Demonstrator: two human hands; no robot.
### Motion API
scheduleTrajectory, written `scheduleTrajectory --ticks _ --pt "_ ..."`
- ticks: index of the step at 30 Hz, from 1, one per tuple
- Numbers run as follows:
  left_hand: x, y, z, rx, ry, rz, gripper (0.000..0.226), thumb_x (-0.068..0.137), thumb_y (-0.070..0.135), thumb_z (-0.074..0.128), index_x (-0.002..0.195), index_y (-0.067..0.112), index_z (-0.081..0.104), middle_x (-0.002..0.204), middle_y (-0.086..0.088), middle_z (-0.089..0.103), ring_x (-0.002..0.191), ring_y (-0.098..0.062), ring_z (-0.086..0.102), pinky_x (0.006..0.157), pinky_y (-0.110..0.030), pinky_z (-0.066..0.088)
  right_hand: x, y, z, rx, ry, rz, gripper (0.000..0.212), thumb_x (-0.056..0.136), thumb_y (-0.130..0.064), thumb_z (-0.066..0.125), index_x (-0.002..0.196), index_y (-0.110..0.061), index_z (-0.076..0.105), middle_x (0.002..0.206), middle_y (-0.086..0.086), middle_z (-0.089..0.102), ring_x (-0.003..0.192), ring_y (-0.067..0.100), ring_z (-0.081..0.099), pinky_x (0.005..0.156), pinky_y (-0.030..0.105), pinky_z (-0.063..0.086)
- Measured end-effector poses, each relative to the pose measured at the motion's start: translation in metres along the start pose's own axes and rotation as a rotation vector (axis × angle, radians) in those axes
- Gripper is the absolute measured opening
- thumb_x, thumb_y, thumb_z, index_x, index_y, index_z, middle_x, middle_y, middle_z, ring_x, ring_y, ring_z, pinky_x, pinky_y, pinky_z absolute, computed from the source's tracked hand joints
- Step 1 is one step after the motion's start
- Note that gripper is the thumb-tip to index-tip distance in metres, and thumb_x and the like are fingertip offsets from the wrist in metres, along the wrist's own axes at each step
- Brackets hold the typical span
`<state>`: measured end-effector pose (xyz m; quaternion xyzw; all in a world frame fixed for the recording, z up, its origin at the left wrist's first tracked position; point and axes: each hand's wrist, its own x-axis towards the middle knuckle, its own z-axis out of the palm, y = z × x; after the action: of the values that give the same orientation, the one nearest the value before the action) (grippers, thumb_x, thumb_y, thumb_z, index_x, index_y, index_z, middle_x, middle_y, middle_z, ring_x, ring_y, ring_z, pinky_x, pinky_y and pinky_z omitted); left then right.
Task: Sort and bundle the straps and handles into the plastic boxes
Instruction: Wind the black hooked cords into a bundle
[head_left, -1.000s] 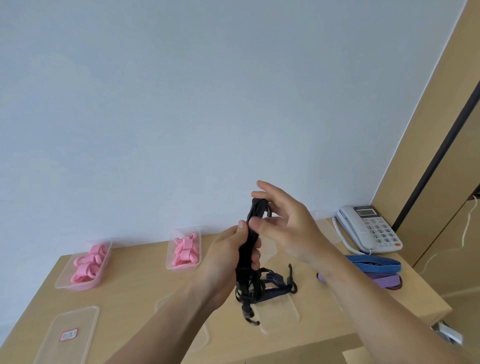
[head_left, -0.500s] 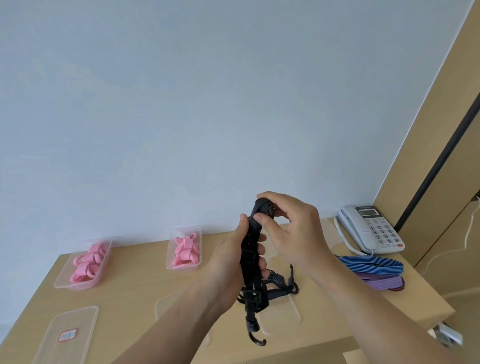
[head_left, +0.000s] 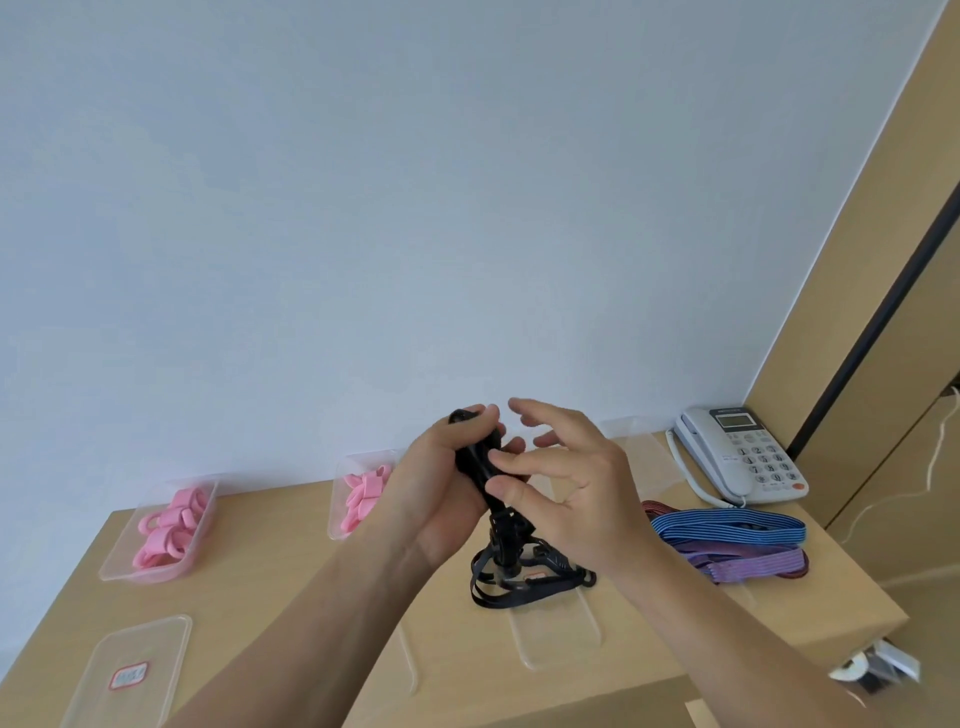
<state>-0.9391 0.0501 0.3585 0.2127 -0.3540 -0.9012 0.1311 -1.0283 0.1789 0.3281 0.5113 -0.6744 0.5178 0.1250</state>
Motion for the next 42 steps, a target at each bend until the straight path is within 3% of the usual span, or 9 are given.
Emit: scheduleTrajectory --ticks 5,10,14,17,20,28,33,36,42 --pt "0.006 -0.003 0.002 -0.049 0.077 0.152 0.020 0.097 0.007 0.069 0.114 0.007 0.058 0.090 -0.009 0.063 0.082 -0.026 0.066 0.076 -0.038 0.060 -0.004 0.002 0.007 0.305 -0.296 0.555 0.086 0.060 -0.059 0.085 0.134 -0.051 0.041 0.115 -0.015 0.070 0.109 0.002 0.065 0.096 0.030 0.051" --pt "0.010 -0.001 -0.001 0.227 0.269 0.407 0.027 0.101 0.010 0.065 0.124 0.015 0.054 0.103 -0.007 0.060 0.074 -0.018 0.073 0.071 -0.036 0.064 -0.009 0.010 0.011 0.334 -0.428 0.705 0.063 0.062 -0.033 0.088 0.112 -0.050 0.055 0.078 -0.008 0.070 0.061 0.016 0.068 0.066 0.039 0.061" --pt "0.014 -0.006 -0.011 0.456 0.357 0.534 0.026 0.102 0.015 0.061 0.119 0.028 0.047 0.097 0.000 0.059 0.061 -0.008 0.066 0.059 -0.021 0.058 -0.004 0.007 0.006 0.066 -0.562 0.639 0.059 0.067 -0.029 0.078 0.117 -0.043 0.050 0.094 -0.006 0.065 0.067 0.012 0.066 0.065 0.034 0.060" --pt "0.016 -0.011 -0.019 0.650 0.380 0.598 0.030 0.101 0.016 0.060 0.120 0.034 0.044 0.098 0.002 0.061 0.065 -0.014 0.064 0.062 -0.034 0.060 0.003 -0.001 0.003 -0.164 -0.658 0.492 0.048 0.079 -0.021 0.067 0.123 -0.030 0.052 0.098 -0.011 0.059 0.079 0.006 0.060 0.069 0.024 0.052" --pt "0.019 -0.017 -0.024 0.939 0.319 0.650 0.035 0.100 0.013 0.061 0.124 0.031 0.044 0.093 0.006 0.060 0.078 -0.020 0.062 0.076 -0.043 0.056 0.010 -0.007 -0.002 -0.444 -0.731 0.266 0.033 0.089 -0.020 0.056 0.121 -0.027 0.057 0.095 -0.005 0.061 0.088 0.019 0.059 0.075 0.037 0.052" --pt "0.003 -0.009 -0.038 0.865 -0.134 0.263 0.011 0.108 0.019 0.054 0.118 0.020 0.057 0.092 -0.010 0.056 0.077 -0.020 0.051 0.059 -0.028 0.043 0.019 -0.015 -0.018 -0.366 -0.652 0.242 0.022 0.087 -0.027 0.062 0.102 -0.037 0.049 0.089 -0.012 0.066 0.084 0.014 0.061 0.076 0.040 0.053" --pt "-0.008 -0.006 -0.046 0.765 -0.364 0.063 0.085 0.072 0.068 0.082 0.126 0.008 0.054 0.089 0.006 0.067 0.075 -0.007 0.060 0.066 -0.024 0.048 0.021 -0.019 -0.016 -0.140 -0.492 0.259 0.027 0.078 -0.026 0.076 0.093 -0.038 0.058 0.088 -0.018 0.067 0.088 0.006 0.065 0.078 0.033 0.056" --pt "-0.011 -0.002 -0.056 0.719 -0.428 0.010 0.084 0.061 0.035 0.098 0.125 0.006 0.054 0.085 0.009 0.067 0.073 -0.007 0.063 0.061 -0.020 0.049 0.019 -0.021 -0.012 -0.120 -0.400 0.212 0.030 0.067 -0.031 0.081 0.092 -0.038 0.066 0.085 -0.019 0.068 0.091 0.003 0.064 0.081 0.028 0.053" --pt "-0.017 -0.005 -0.071 0.473 -0.419 0.002 0.034 0.074 -0.005 0.068 0.099 0.018 0.072 0.090 -0.007 0.067 0.080 -0.019 0.066 0.062 -0.027 0.053 0.012 -0.021 0.002 -0.072 -0.136 0.263 0.059 0.053 -0.057 0.091 0.103 -0.029 0.077 0.120 -0.015 0.064 0.115 -0.002 0.058 0.091 0.014 0.046"
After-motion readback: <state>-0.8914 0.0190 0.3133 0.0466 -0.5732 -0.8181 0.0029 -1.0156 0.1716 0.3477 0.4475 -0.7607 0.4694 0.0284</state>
